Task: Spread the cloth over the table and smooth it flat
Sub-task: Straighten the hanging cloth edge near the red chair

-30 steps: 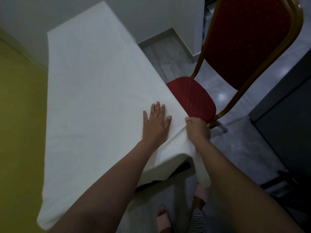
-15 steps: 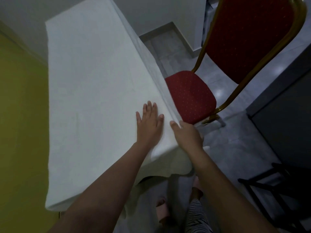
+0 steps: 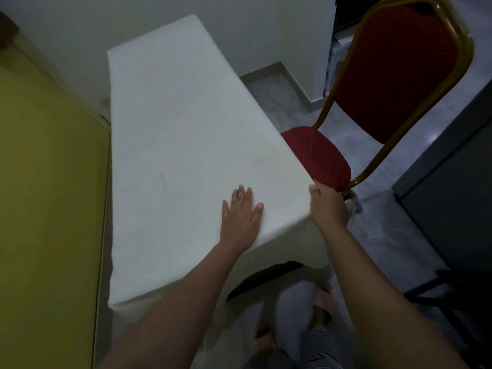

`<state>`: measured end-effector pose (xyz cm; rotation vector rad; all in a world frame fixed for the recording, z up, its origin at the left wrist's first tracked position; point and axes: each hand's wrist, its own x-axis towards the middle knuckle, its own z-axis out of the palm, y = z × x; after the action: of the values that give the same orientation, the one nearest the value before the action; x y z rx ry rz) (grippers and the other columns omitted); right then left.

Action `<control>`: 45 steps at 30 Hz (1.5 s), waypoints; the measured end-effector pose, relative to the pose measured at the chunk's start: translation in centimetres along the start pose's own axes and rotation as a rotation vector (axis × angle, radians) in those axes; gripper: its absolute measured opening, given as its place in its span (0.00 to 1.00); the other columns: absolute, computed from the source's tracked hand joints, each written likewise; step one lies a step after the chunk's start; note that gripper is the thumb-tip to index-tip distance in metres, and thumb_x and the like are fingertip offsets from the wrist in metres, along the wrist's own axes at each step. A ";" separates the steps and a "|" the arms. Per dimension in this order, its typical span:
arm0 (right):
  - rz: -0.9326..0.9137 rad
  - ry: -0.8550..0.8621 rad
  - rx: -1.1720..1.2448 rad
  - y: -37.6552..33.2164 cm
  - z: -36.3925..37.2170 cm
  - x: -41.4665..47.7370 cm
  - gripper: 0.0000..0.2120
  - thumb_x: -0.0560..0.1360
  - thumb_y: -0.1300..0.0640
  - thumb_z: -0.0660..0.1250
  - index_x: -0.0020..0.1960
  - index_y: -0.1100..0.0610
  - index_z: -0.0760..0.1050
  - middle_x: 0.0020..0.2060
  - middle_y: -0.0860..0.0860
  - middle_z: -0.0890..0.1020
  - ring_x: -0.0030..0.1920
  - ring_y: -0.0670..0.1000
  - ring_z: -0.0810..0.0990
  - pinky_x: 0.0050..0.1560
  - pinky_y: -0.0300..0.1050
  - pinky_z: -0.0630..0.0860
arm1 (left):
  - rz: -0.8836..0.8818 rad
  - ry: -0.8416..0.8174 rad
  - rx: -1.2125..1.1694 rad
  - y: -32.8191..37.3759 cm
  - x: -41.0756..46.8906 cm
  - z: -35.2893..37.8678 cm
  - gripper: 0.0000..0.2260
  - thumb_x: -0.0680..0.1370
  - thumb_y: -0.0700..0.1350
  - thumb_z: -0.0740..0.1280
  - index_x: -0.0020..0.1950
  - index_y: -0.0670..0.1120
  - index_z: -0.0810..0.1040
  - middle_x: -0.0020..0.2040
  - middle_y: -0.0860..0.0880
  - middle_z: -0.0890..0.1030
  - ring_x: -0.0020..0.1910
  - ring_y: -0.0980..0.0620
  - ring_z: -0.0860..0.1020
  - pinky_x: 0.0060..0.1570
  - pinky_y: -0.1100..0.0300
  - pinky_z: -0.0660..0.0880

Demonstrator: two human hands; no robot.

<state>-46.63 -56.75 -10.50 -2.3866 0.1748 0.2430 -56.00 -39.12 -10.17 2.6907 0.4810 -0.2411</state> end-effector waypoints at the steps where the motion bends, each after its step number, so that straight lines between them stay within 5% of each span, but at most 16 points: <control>1: -0.003 0.021 0.071 0.3 0.2 -0.5 0.18 0.81 0.49 0.53 0.60 0.52 0.78 0.55 0.54 0.82 0.60 0.57 0.75 0.65 0.57 0.65 | 0.022 -0.005 0.015 -0.2 -0.5 0.0 0.26 0.83 0.56 0.45 0.79 0.48 0.46 0.79 0.49 0.44 0.78 0.54 0.42 0.75 0.51 0.38; 4: 0.025 0.007 0.367 1.2 0.8 -4.2 0.18 0.82 0.47 0.52 0.55 0.53 0.78 0.46 0.54 0.81 0.53 0.57 0.78 0.50 0.49 0.72 | 0.092 -0.016 0.055 -0.2 -1.3 0.2 0.26 0.83 0.57 0.44 0.79 0.48 0.47 0.79 0.49 0.45 0.78 0.53 0.42 0.75 0.49 0.38; 8: 0.077 0.020 0.473 2.4 1.6 -7.7 0.19 0.82 0.51 0.52 0.71 0.51 0.68 0.66 0.51 0.75 0.65 0.53 0.72 0.64 0.51 0.70 | 0.113 -0.053 0.090 0.1 -1.1 0.1 0.28 0.83 0.58 0.43 0.79 0.47 0.47 0.79 0.48 0.44 0.78 0.52 0.41 0.74 0.47 0.37; 11: 0.076 0.038 0.388 3.7 1.6 -7.6 0.17 0.81 0.56 0.55 0.69 0.50 0.70 0.62 0.51 0.77 0.62 0.54 0.74 0.62 0.55 0.72 | 0.109 -0.065 0.097 0.3 -1.3 0.1 0.28 0.83 0.58 0.44 0.79 0.47 0.46 0.79 0.47 0.43 0.78 0.51 0.40 0.75 0.47 0.37; 16: -0.088 0.110 -0.064 4.0 1.0 -4.9 0.07 0.74 0.62 0.63 0.51 0.54 0.75 0.47 0.52 0.80 0.53 0.56 0.76 0.56 0.54 0.67 | 0.139 -0.090 0.127 0.7 -0.7 -0.2 0.27 0.83 0.57 0.45 0.79 0.47 0.45 0.79 0.47 0.43 0.78 0.51 0.40 0.74 0.47 0.37; 24: -0.266 0.195 -0.413 7.3 -2.3 -2.8 0.07 0.73 0.64 0.64 0.42 0.55 0.80 0.35 0.51 0.80 0.42 0.54 0.77 0.52 0.50 0.63 | 0.232 -0.122 0.130 4.8 0.8 0.9 0.26 0.83 0.55 0.45 0.79 0.47 0.45 0.79 0.48 0.44 0.78 0.52 0.41 0.74 0.47 0.38; 29: -0.280 0.172 -0.476 8.7 -2.9 -1.1 0.06 0.71 0.64 0.66 0.41 0.55 0.81 0.32 0.51 0.80 0.38 0.54 0.76 0.50 0.50 0.65 | 0.273 -0.144 0.121 7.3 1.6 1.4 0.26 0.83 0.57 0.43 0.79 0.47 0.46 0.79 0.48 0.44 0.78 0.52 0.41 0.75 0.47 0.38; 33: -0.215 0.121 -0.508 10.4 -2.3 -0.6 0.06 0.74 0.60 0.64 0.45 0.53 0.79 0.38 0.50 0.81 0.45 0.53 0.77 0.52 0.50 0.65 | 0.297 -0.163 0.148 9.0 2.2 2.1 0.27 0.83 0.57 0.43 0.79 0.48 0.46 0.79 0.48 0.43 0.78 0.51 0.41 0.75 0.46 0.39; 38: -0.092 0.152 -0.186 9.3 -0.5 -1.1 0.08 0.74 0.58 0.66 0.53 0.56 0.73 0.51 0.53 0.78 0.52 0.55 0.76 0.50 0.52 0.73 | 0.308 -0.155 0.144 9.0 2.6 2.7 0.26 0.83 0.57 0.42 0.79 0.48 0.46 0.79 0.48 0.43 0.77 0.51 0.40 0.74 0.47 0.38; 45: -0.105 0.105 -0.160 7.5 1.8 -1.3 0.00 0.75 0.58 0.64 0.45 0.54 0.73 0.45 0.50 0.77 0.46 0.52 0.76 0.50 0.50 0.69 | 0.324 -0.152 0.119 8.8 2.9 2.8 0.27 0.82 0.58 0.42 0.79 0.48 0.46 0.79 0.48 0.43 0.77 0.52 0.39 0.73 0.47 0.35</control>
<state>-49.61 -60.94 -16.41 -2.5608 0.0812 0.0853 -50.35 -46.99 -10.31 2.7857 -0.0178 -0.3871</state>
